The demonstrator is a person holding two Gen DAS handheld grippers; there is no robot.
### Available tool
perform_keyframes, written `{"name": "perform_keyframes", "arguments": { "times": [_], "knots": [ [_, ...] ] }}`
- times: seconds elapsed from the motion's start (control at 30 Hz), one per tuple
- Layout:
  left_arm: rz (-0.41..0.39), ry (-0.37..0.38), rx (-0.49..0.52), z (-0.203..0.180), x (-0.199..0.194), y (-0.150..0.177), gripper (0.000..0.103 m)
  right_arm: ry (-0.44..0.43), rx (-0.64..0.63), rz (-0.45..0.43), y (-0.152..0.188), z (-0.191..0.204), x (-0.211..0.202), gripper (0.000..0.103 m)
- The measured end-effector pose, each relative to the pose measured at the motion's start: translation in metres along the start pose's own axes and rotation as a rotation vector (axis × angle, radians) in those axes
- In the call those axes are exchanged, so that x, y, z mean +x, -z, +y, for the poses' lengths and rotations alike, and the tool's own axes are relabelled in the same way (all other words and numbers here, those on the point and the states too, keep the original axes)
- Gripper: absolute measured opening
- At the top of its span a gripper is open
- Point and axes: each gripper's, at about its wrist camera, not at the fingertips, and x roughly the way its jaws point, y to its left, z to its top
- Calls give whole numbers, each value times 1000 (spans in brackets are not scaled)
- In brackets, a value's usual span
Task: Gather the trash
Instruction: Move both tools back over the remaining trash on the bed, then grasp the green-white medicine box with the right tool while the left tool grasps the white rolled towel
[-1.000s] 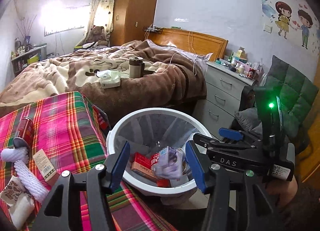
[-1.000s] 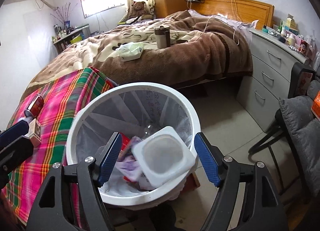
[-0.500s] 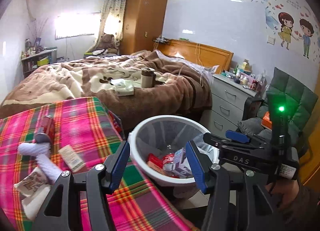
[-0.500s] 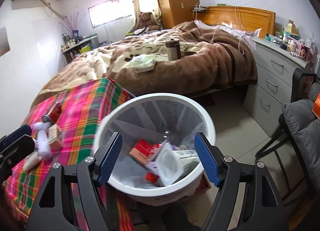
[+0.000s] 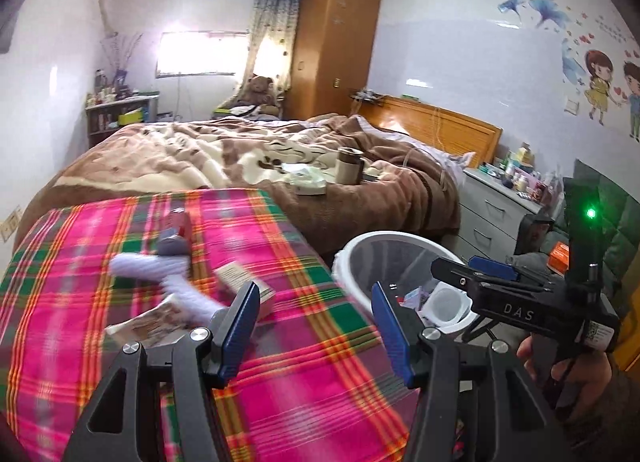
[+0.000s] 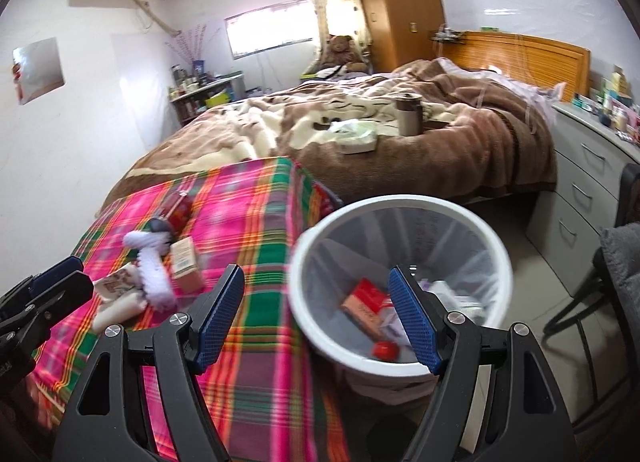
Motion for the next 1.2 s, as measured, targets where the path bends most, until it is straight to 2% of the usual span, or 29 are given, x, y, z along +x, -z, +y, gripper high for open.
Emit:
{"name": "perform_keyframes", "arguments": {
  "times": [0.23,0.47,0.6,0.73,0.83,0.9,1.03,1.2],
  "knots": [
    [17,-85,-27,42,-14,15,58,-49,-52,27,3,33,16,76],
    [14,-129,-44,77,-28,28,58,-94,-95,31,4,57,26,76],
    [43,-111,-52,92,-25,33,58,-120,-109,41,6,70,35,76],
    [96,-107,-16,98,-13,37,58,-148,-131,55,7,82,48,76],
    [136,-66,-3,103,-1,39,58,-147,-148,66,6,90,58,76],
    [156,-72,15,106,7,42,58,-155,-152,77,5,94,65,75],
    [202,-66,35,110,23,45,58,-153,-174,118,1,100,83,63],
    [233,-63,1,121,37,51,58,-189,-183,144,3,106,95,63]
  ]
}}
